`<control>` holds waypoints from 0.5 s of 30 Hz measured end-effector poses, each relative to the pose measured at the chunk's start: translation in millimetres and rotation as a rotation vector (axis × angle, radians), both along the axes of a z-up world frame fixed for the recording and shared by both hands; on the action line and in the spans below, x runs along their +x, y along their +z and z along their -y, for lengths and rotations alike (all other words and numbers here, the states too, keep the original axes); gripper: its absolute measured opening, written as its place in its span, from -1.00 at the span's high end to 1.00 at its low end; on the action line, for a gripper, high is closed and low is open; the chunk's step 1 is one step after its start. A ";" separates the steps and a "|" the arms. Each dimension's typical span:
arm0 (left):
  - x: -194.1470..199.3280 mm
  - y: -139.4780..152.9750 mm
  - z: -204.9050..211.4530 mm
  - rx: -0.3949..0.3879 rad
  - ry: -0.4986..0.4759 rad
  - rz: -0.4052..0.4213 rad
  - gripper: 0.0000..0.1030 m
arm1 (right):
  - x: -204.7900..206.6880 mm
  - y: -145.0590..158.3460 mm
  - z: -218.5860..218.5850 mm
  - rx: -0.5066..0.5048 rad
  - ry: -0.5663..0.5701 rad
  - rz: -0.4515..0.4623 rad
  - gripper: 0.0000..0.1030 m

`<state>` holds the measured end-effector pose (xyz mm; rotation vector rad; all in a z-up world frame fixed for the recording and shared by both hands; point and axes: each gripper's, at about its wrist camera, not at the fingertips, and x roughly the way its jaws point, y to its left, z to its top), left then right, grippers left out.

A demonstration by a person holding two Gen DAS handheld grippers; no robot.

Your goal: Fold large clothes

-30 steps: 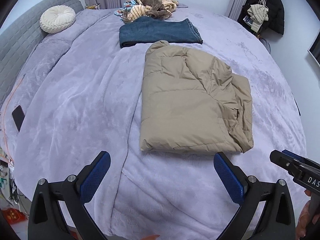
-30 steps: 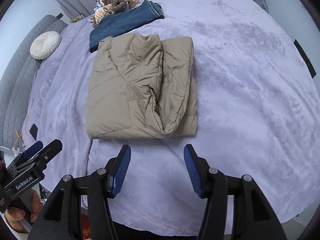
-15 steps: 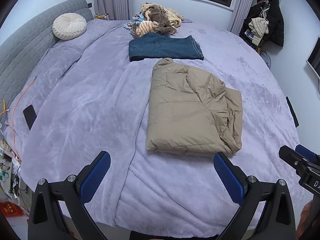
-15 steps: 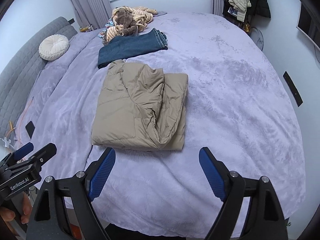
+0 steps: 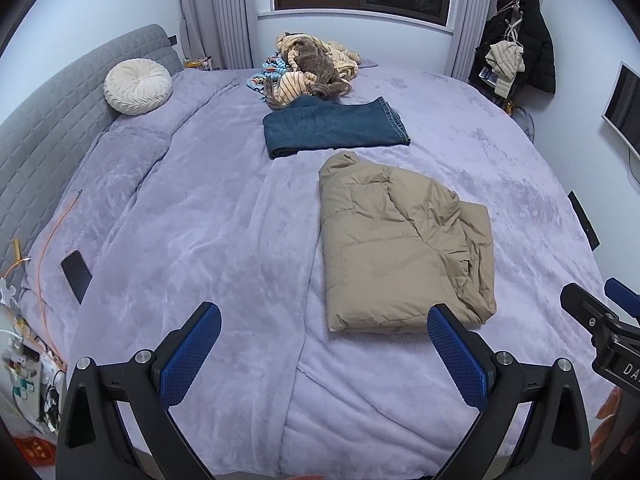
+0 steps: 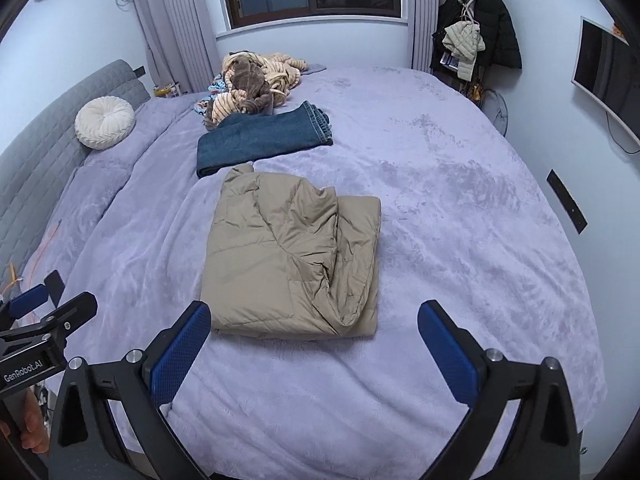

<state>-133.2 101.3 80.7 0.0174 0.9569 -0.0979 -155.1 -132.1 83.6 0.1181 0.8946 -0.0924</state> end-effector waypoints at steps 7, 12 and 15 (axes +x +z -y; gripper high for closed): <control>-0.4 5.6 -7.0 -0.001 0.001 0.009 -1.00 | 1.8 5.0 -2.0 0.024 -0.032 -0.014 -0.99; 0.1 7.5 -10.1 -0.001 0.005 0.011 -1.00 | 1.2 5.5 -5.8 0.023 -0.037 -0.029 -1.00; 0.9 8.5 -11.0 0.004 0.003 0.016 -1.00 | 1.6 5.8 -5.8 0.020 -0.036 -0.027 -0.99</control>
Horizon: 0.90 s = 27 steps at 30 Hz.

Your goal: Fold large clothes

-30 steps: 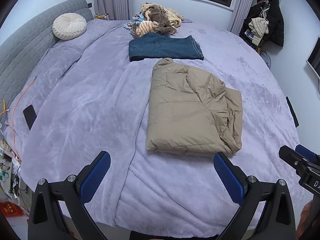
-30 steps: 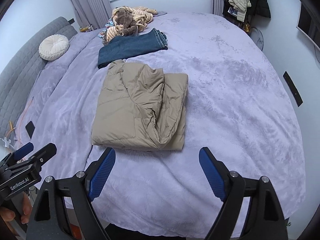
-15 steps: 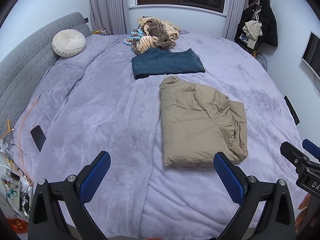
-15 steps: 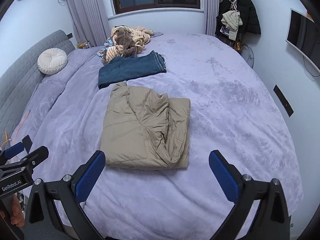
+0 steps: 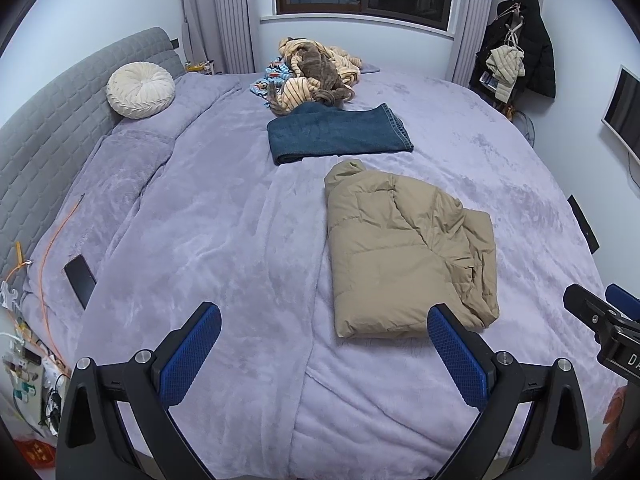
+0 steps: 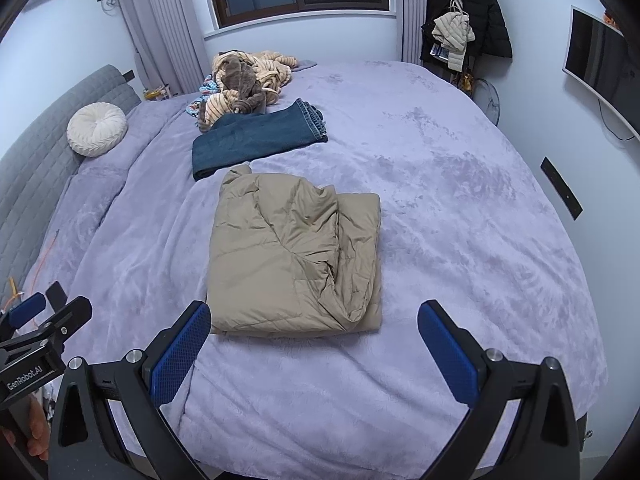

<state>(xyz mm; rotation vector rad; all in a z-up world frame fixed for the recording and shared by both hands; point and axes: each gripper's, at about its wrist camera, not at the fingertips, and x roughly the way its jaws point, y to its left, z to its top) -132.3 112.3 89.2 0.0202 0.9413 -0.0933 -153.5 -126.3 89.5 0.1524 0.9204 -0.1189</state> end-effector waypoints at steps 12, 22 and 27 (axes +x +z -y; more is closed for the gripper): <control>-1.1 2.2 -0.9 0.004 0.010 0.002 -1.00 | 0.2 0.6 -1.8 -0.003 -0.002 -0.002 -0.99; 0.1 1.9 -2.7 0.004 0.013 0.002 -1.00 | 0.2 1.4 -3.9 -0.004 0.001 -0.004 -0.99; 0.0 1.7 -2.4 0.004 0.013 0.002 -1.00 | 0.6 1.6 -4.1 -0.005 0.004 -0.002 -0.99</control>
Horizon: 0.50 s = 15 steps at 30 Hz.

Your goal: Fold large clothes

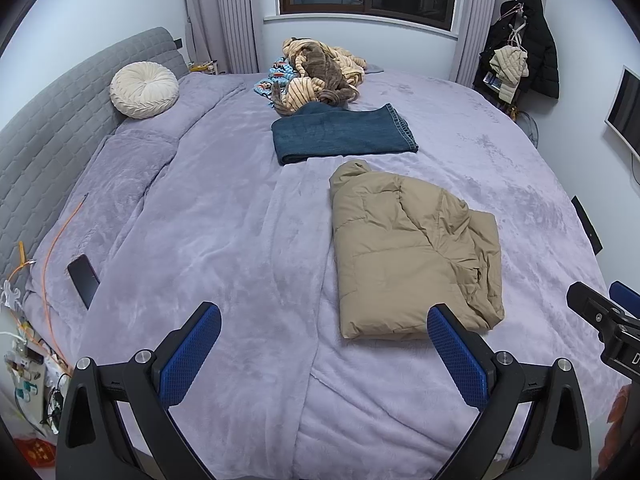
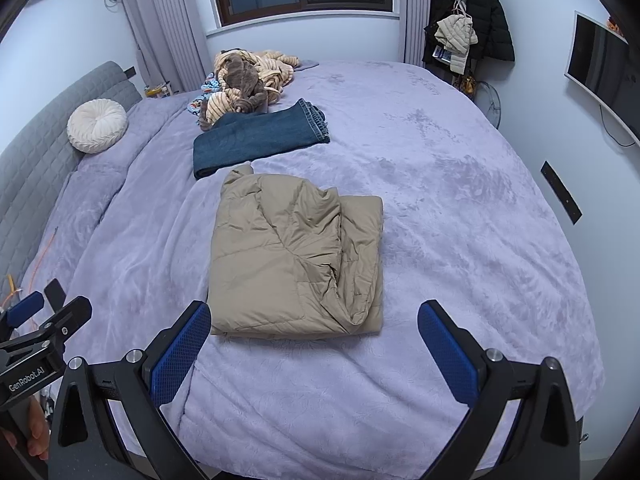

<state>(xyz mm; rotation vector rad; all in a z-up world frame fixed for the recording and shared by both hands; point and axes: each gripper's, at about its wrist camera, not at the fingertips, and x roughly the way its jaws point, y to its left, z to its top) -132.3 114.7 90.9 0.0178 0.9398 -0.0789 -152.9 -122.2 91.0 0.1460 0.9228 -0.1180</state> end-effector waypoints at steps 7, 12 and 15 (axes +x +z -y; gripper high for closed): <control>0.2 -0.5 -1.7 -0.001 0.005 0.000 -1.00 | 0.1 0.1 -0.8 -0.001 0.001 0.000 -0.99; -0.9 -1.1 -3.7 -0.002 0.009 0.001 -1.00 | -0.1 0.1 -1.2 -0.001 -0.001 -0.001 -0.99; -2.0 -1.6 -4.5 -0.003 0.011 0.000 -1.00 | 0.5 0.4 -1.5 0.000 0.004 0.000 -0.99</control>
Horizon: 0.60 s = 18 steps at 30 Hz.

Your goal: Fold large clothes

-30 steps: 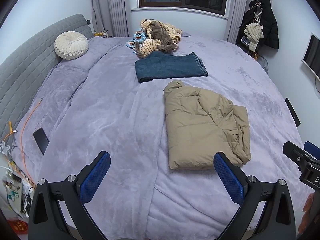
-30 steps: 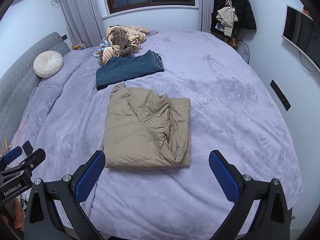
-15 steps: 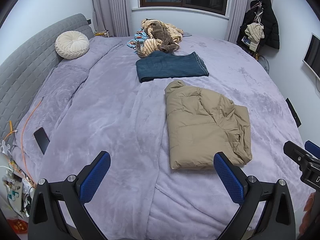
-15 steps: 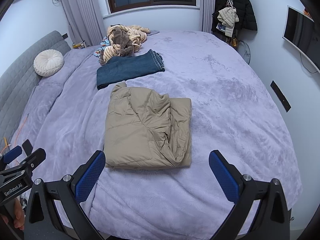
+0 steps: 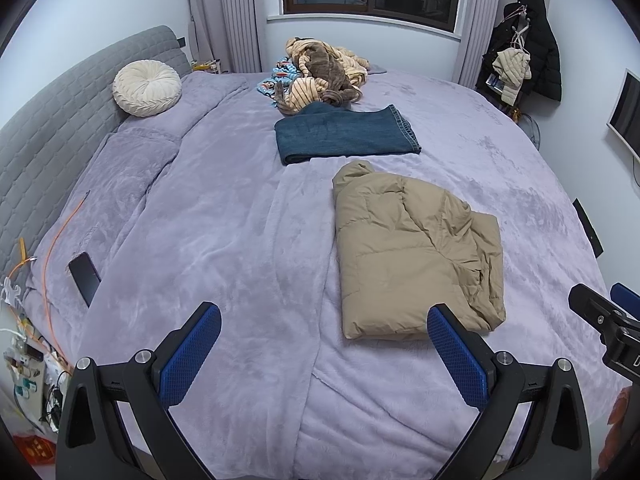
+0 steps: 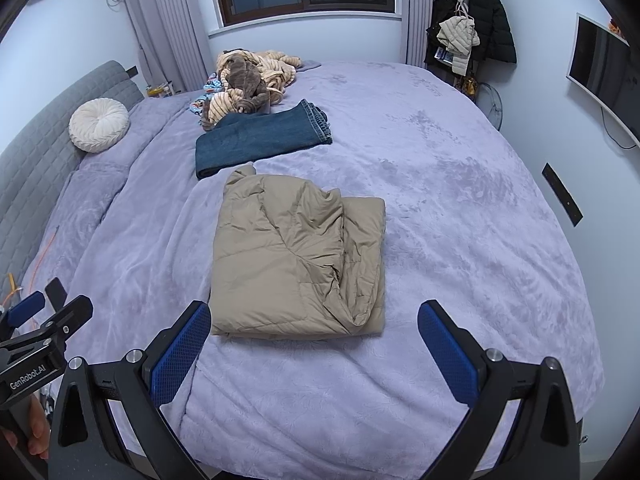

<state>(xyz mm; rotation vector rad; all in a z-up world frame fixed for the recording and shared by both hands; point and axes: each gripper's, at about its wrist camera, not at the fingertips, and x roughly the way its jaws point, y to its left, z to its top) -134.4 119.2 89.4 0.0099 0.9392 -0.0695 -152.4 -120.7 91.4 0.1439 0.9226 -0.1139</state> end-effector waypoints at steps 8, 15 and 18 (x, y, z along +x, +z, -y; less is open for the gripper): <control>-0.4 -0.2 -0.6 -0.001 0.002 0.001 -1.00 | 0.5 0.8 -3.1 -0.001 0.004 -0.001 -0.99; -0.2 -0.6 -1.7 0.000 0.002 0.001 -1.00 | 0.2 0.5 -4.1 0.000 0.005 -0.001 -1.00; -0.4 -0.6 -1.8 -0.002 0.004 0.002 -1.00 | 0.2 0.6 -4.7 -0.001 0.006 -0.002 -0.99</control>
